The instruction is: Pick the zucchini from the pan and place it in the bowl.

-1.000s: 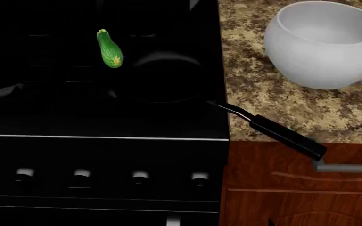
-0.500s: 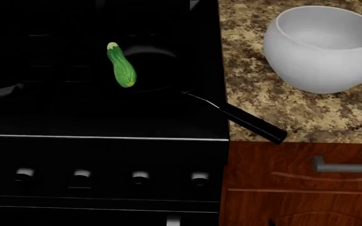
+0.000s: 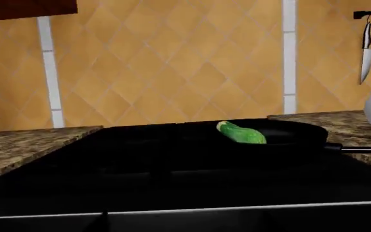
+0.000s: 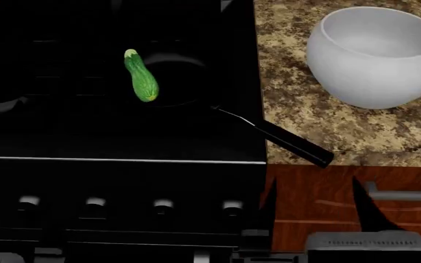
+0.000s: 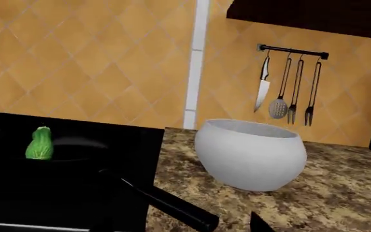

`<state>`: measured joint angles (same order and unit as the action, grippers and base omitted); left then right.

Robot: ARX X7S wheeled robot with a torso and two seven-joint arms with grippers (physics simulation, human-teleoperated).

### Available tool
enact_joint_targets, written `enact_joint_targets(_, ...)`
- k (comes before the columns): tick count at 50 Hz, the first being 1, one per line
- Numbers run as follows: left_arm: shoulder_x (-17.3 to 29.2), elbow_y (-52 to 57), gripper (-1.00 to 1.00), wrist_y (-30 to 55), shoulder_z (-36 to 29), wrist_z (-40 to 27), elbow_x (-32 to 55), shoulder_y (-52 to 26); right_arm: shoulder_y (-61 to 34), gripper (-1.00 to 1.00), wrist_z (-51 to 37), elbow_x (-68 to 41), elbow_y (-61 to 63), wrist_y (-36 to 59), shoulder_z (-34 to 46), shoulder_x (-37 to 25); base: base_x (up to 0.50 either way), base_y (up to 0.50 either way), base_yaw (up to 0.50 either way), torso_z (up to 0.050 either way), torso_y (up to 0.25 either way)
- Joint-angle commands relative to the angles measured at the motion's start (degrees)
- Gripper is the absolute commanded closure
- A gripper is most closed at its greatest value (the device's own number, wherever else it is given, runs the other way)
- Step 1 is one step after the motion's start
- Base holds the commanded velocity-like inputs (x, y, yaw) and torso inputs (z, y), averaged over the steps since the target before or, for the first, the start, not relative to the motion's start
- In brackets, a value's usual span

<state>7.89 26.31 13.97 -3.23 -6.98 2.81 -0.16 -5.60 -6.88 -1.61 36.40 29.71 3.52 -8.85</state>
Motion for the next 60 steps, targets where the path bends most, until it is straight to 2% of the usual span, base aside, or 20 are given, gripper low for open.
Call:
enact_joint_targets(1,2.63,16.96,-1.00,12.27,2.19,-1.18,1.03,-3.01,-12.65,-1.00,-8.71,-10.44,23.60,25.29,-1.01,-9.48,0.00,0.00,0.00,0.000,0.000)
enact_joint_targets(4,2.77,22.27,-1.00,17.36,4.56,-1.07,3.83,-5.41,-26.15,-1.00,-34.49,-36.22,23.58,17.65,7.64,-34.95,0.00,0.00,0.00,0.000,0.000)
enact_joint_targets(6,3.16,25.35,-1.00,21.95,5.19,-0.90,5.45,-7.67,-34.30,-1.00,-51.68,-53.41,23.58,13.56,14.13,-41.29,0.00,0.00,0.00,0.000,0.000)
enact_joint_targets(7,3.22,25.98,-1.00,23.25,5.35,-0.96,5.88,-8.42,-36.76,-1.00,-55.78,-62.00,23.57,12.26,16.70,-42.93,0.00,0.00,0.00,0.000,0.000)
enact_joint_targets(9,3.49,28.07,-1.00,27.34,5.96,-1.19,6.98,-11.32,-41.14,-1.00,-57.69,-67.02,23.25,12.02,16.74,-44.23,0.00,0.00,0.00,0.000,0.000)
enact_joint_targets(14,5.21,32.43,-1.00,41.25,7.99,-1.76,10.25,-22.30,-56.80,-1.00,-62.99,-78.82,19.80,17.33,17.88,-42.53,0.00,0.00,0.00,0.000,0.000)
enact_joint_targets(15,7.18,32.64,-1.00,44.14,6.13,-2.65,9.08,-25.35,-60.64,-1.00,-64.11,-81.24,18.57,18.24,18.01,-41.88,0.00,0.00,0.00,0.000,0.000)
enact_joint_targets(17,7.41,32.65,-1.00,48.52,6.52,-2.90,9.82,-29.32,-64.77,-1.00,-64.30,-83.62,16.29,19.00,18.01,-41.21,0.00,0.00,0.00,0.000,0.000)
enact_joint_targets(22,5.67,32.86,-1.00,62.93,10.77,-2.92,14.57,-41.21,-71.95,-1.00,-61.40,-84.60,9.46,20.66,18.34,-39.39,0.00,0.00,0.00,0.000,0.000)
enact_joint_targets(27,4.91,30.01,-1.00,69.00,12.89,-3.30,15.47,-48.52,-73.23,-1.00,-57.68,-83.38,3.56,19.74,18.13,-37.64,0.00,0.00,0.00,0.000,0.000)
enact_joint_targets(33,6.36,26.33,-1.00,71.89,11.01,-3.96,15.50,-54.51,-77.16,-1.00,-54.87,-84.10,-4.00,20.59,18.70,-35.67,0.00,0.00,0.00,0.000,0.000)
enact_joint_targets(46,4.11,13.53,-1.00,75.82,13.40,-6.47,15.71,-60.38,-83.28,-1.00,-51.07,-85.21,-19.98,23.26,22.81,-28.66,0.00,0.00,0.00,0.000,0.000)
enact_joint_targets(51,4.23,10.84,-1.00,75.87,14.13,-9.82,20.83,-59.65,-83.95,-1.00,-50.59,-85.45,-22.61,24.06,24.18,-27.02,0.00,0.00,0.00,0.000,0.000)
enact_joint_targets(60,4.55,10.21,-1.00,74.07,14.84,-10.24,22.79,-57.61,-82.82,-1.00,-49.51,-85.82,-22.59,23.11,23.84,-26.92,0.12,0.00,0.00,0.000,0.000)
